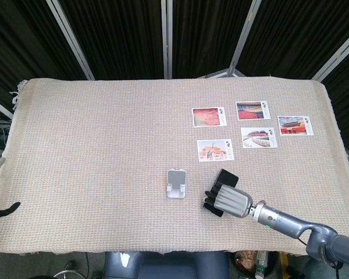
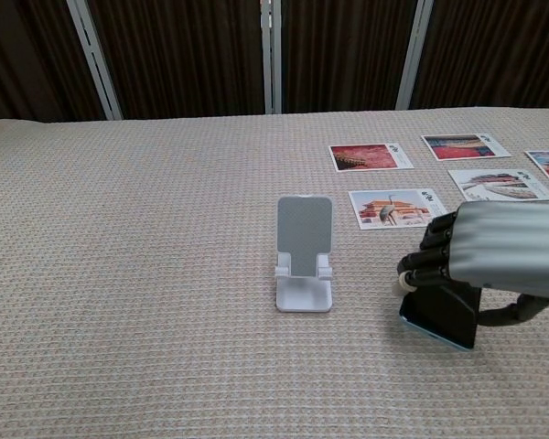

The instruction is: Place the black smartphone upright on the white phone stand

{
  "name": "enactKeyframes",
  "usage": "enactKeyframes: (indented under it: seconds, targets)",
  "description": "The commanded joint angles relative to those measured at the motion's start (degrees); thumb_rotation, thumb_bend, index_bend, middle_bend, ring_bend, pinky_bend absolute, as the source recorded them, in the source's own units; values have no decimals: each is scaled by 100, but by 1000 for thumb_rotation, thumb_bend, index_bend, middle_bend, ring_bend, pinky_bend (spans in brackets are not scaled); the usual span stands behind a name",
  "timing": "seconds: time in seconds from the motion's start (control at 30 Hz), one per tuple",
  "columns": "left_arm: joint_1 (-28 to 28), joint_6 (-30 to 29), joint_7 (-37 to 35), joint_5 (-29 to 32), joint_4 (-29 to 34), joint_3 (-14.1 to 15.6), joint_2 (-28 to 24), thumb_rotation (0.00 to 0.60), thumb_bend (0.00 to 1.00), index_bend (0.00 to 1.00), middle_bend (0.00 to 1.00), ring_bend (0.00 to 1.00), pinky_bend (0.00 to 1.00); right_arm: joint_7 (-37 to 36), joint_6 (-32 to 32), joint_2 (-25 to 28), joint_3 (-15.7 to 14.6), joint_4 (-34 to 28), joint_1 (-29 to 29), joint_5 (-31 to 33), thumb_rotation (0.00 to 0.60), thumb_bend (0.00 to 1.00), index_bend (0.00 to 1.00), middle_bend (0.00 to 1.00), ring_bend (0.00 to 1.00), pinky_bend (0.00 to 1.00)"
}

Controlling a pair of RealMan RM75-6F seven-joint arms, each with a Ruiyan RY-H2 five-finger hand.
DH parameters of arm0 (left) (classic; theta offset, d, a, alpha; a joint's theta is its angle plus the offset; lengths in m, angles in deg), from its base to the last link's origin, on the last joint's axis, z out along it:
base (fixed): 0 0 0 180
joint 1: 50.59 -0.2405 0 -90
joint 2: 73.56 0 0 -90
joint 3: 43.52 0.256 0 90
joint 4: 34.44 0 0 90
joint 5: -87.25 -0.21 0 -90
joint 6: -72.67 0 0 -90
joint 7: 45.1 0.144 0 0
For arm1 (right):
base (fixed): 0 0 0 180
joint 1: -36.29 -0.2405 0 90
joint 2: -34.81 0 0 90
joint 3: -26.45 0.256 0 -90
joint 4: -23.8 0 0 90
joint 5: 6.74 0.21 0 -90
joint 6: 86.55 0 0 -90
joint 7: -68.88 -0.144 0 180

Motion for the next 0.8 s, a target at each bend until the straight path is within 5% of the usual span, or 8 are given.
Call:
enactKeyframes:
  seconds: [0.03, 0.3, 0.53, 0.8]
  targets:
    - [3, 4, -21, -9, 23, 1, -17, 600, 0, 0, 0, 0, 0, 758, 593, 109, 222, 166, 40, -237, 600, 311, 470, 481, 410, 415]
    - [-71, -112, -256, -110, 79, 27, -136, 600, 0, 0, 0, 0, 0, 2809, 943, 553, 727, -691, -60, -616, 600, 308, 477, 484, 416, 420]
    - [-110, -150, -557, -183, 49, 47, -237, 600, 0, 0, 0, 0, 0, 4599, 132, 676, 1145, -1799, -255, -755, 600, 307, 442, 443, 414, 419]
    - [-111, -122, -639, -133, -8, 39, -237, 600, 0, 0, 0, 0, 0, 6004, -931, 210, 1506, -1960, -339, -487, 600, 307, 458, 425, 393, 399]
